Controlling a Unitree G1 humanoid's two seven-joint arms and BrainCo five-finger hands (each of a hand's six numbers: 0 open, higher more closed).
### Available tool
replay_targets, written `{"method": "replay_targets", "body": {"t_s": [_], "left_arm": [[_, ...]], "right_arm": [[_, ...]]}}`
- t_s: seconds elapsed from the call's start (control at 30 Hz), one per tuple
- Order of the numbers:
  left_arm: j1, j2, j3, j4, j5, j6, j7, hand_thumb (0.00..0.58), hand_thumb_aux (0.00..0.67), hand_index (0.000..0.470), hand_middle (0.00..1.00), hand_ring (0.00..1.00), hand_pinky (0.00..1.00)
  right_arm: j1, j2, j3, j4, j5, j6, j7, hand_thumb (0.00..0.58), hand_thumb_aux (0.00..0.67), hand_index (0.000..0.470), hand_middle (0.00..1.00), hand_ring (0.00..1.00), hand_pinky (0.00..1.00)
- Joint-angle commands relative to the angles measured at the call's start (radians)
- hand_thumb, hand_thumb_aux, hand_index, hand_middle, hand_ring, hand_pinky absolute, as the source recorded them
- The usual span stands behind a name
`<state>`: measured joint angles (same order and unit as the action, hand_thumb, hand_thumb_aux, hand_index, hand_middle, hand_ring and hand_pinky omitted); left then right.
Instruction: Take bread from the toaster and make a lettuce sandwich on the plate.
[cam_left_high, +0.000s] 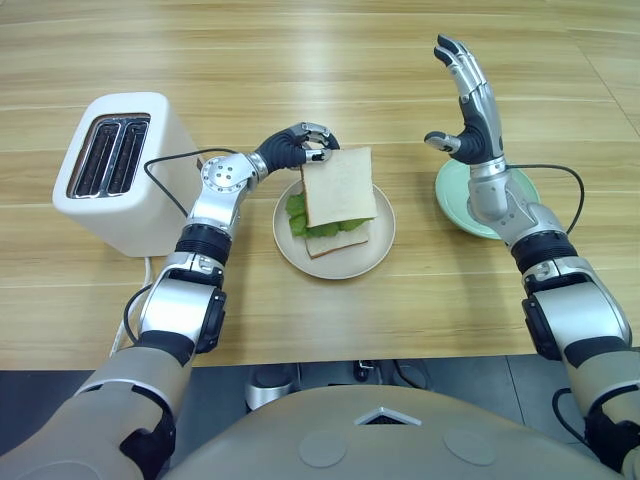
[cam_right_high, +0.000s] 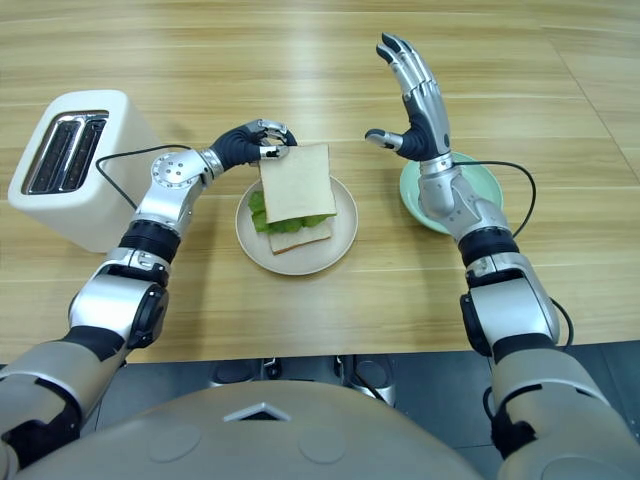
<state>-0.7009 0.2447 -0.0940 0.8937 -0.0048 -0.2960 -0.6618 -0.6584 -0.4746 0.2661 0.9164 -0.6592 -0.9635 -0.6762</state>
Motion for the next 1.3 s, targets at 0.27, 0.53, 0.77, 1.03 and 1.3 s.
{"method": "replay_targets", "body": {"t_s": [0.27,0.53,0.77,1.03,1.3], "left_arm": [[0.025,-0.015,0.012,0.016,0.018,0.018,0.078,0.58,0.67,0.46,1.0,1.0,1.0],[0.108,-0.017,0.014,-0.127,-0.009,0.147,0.063,0.58,0.67,0.46,1.0,1.0,1.0],[0.165,-0.001,0.005,-0.225,-0.002,0.216,0.055,0.58,0.67,0.46,1.0,1.0,1.0],[0.161,-0.011,-0.006,-0.187,0.019,0.213,0.08,0.58,0.67,0.46,1.0,1.0,1.0],[0.153,-0.017,-0.01,-0.147,0.034,0.205,0.101,0.58,0.67,0.46,1.0,1.0,1.0]], "right_arm": [[0.076,-0.004,0.022,-0.091,-0.025,-0.035,0.079,0.0,0.0,0.0,0.0,0.0,0.0],[0.117,-0.033,0.079,-0.16,-0.191,0.01,0.002,0.0,0.0,0.0,0.0,0.0,0.0],[0.127,-0.047,0.139,-0.191,-0.282,0.029,-0.037,0.0,0.0,0.0,0.0,0.0,0.0],[0.128,-0.064,0.242,-0.211,-0.339,-0.014,0.008,0.0,0.0,0.0,0.0,0.0,0.0],[0.113,-0.041,0.317,-0.19,-0.318,-0.048,0.142,0.0,0.0,0.0,0.0,0.0,0.0]]}}
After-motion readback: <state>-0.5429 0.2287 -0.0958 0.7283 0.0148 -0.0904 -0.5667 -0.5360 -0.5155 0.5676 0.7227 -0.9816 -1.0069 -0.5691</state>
